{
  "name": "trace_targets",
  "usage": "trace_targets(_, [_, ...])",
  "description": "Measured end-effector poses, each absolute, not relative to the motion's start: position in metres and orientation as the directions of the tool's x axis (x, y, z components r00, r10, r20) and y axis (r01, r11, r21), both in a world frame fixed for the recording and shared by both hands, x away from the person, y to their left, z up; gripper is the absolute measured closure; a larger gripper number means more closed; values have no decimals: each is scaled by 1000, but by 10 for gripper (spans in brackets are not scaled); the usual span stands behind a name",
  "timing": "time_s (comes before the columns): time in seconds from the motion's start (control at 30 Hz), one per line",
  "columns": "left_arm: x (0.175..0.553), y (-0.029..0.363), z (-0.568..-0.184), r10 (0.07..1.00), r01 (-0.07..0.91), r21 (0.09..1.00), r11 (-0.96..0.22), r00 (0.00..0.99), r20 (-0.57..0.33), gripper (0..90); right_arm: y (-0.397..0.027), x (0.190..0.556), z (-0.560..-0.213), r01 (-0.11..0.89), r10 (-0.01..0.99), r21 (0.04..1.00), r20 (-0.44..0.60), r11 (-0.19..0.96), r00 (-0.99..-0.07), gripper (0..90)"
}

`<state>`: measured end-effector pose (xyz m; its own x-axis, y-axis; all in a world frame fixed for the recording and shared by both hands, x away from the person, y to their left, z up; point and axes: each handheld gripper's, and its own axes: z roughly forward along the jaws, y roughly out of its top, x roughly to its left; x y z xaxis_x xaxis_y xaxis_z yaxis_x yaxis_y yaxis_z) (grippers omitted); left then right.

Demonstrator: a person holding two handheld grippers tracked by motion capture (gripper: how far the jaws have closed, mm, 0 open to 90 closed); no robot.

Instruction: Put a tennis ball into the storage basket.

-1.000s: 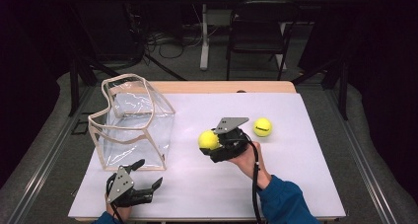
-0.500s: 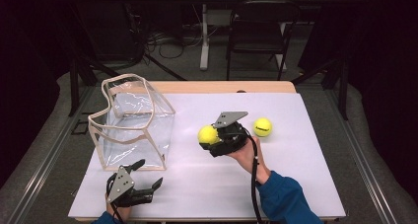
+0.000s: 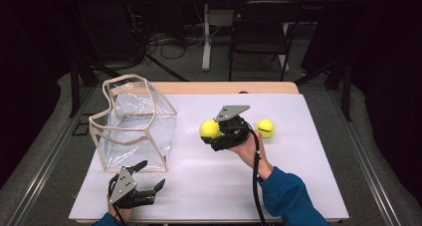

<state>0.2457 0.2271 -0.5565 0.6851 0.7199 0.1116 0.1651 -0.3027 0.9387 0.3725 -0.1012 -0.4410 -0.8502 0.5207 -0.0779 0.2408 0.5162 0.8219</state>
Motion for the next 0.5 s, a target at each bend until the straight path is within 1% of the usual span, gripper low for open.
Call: trace_targets(0.5, [245, 228, -556, 718, 163, 940, -298, 687, 109, 159, -98, 383, -433, 239, 529, 826, -83, 510, -844, 264])
